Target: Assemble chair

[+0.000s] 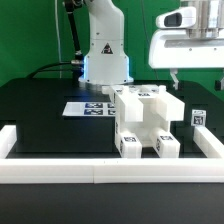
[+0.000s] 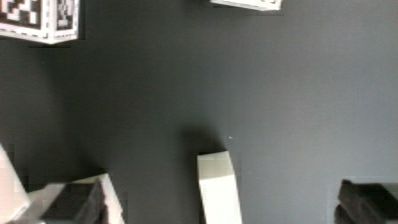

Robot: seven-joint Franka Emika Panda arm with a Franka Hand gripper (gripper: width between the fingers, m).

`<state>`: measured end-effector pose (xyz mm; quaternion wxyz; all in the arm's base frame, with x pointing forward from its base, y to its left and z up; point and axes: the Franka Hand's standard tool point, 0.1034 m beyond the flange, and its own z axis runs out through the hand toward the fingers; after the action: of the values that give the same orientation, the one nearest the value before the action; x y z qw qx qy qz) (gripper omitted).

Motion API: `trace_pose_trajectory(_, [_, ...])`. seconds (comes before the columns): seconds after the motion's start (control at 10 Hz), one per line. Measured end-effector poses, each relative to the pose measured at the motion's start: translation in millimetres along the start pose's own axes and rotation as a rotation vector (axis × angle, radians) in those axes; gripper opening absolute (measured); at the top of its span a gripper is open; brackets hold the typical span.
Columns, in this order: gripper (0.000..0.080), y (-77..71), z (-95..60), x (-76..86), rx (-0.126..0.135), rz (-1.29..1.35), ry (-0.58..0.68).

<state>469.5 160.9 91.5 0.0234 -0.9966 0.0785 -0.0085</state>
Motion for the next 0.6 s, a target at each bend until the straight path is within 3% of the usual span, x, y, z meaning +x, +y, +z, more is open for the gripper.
trace_pose_trajectory(0.3, [0.0649, -17.5, 12.8, -22.8, 0.0, 0.022, -0.004])
trace_pose_trajectory(0.6, [0.0649, -22.6, 34.7, -34.1, -0.008, 0.003, -0.002])
